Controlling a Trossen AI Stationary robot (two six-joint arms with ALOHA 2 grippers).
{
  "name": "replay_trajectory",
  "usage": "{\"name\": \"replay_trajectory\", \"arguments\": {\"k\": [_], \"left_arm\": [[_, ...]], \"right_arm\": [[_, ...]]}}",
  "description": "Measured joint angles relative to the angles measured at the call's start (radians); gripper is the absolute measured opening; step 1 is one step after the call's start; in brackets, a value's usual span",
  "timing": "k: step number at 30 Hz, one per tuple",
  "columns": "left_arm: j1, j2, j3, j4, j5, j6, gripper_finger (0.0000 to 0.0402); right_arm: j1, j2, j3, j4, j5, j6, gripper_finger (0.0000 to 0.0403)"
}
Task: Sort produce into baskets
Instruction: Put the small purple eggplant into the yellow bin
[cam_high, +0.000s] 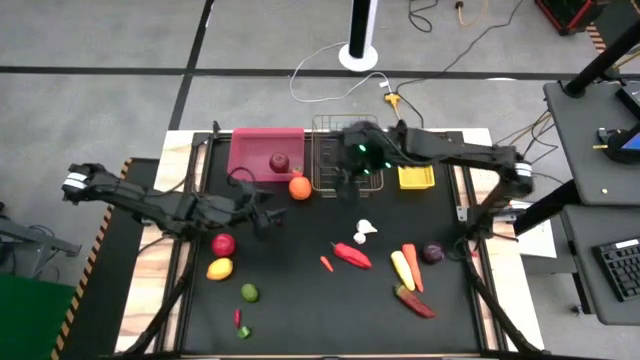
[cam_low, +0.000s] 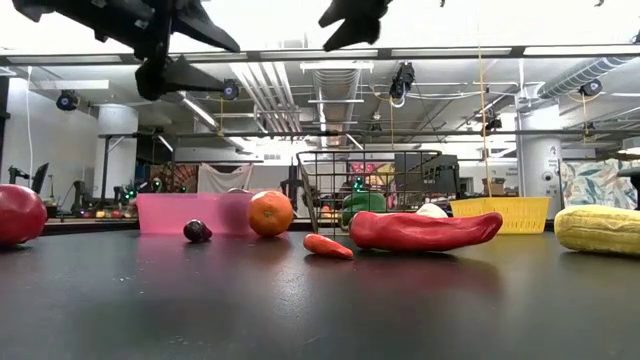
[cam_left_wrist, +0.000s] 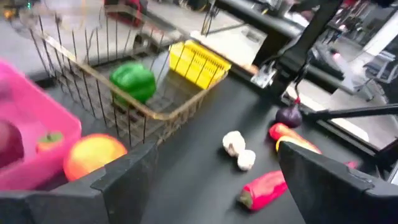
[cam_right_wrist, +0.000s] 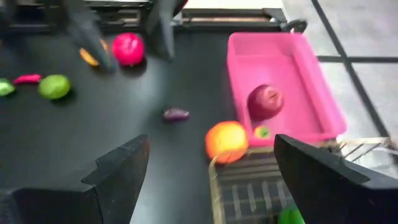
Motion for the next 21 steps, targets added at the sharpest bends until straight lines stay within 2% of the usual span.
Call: {"name": "replay_trajectory", "arguments": {"k": [6,15,21], "left_arm": [[-0.007,0.127,0.073,-0.086,0.033,-0.098,0.0315],[-0.008,0.333,0.298,-0.575,0.037,-0.403,0.0315],[-0.004,0.484,0.403,-0.718,0.070,-0.507,0.0315]], "right_arm": [[0.104,-0.173,-0.186,0.015,0.156,0.078,0.0335],[0.254,-0.335,-0.343,0.026,0.282,0.194,0.0332],[0.315,-0.356,-0.392,0.040,0.354,0.218,0.0330]]}}
